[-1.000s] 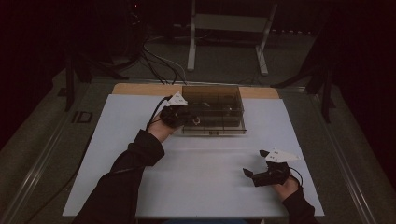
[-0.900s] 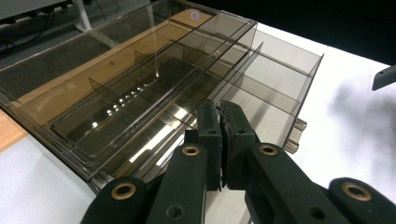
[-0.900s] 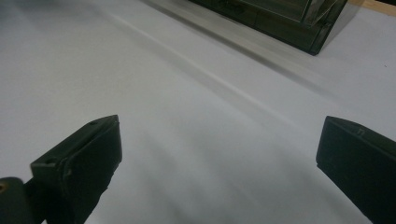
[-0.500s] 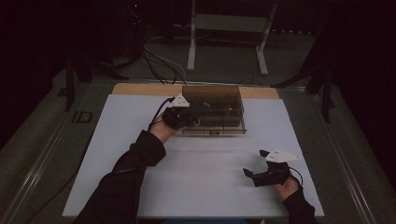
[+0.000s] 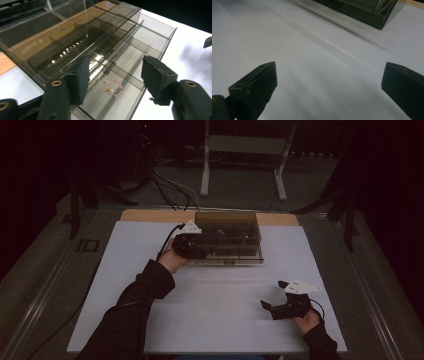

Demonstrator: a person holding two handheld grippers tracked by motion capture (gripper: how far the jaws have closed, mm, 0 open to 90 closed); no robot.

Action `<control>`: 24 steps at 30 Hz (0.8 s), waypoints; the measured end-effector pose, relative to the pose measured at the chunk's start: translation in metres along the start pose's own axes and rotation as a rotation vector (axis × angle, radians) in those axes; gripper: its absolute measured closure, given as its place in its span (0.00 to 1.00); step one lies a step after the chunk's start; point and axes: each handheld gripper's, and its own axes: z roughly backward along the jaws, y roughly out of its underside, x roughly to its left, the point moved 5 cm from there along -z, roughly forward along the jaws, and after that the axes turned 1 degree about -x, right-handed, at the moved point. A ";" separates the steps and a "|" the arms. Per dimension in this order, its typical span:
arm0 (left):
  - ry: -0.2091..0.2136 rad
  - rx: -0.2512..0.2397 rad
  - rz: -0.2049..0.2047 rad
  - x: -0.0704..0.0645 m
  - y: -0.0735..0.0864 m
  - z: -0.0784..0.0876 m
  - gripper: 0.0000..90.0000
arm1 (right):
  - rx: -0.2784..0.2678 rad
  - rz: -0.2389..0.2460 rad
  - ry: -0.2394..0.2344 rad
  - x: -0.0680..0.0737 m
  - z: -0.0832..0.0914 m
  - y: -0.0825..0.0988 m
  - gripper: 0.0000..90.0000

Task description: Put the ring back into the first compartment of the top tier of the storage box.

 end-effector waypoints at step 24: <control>-0.056 -0.065 0.035 0.014 0.008 0.041 0.01 | 0.001 0.001 0.001 0.001 0.000 0.000 0.01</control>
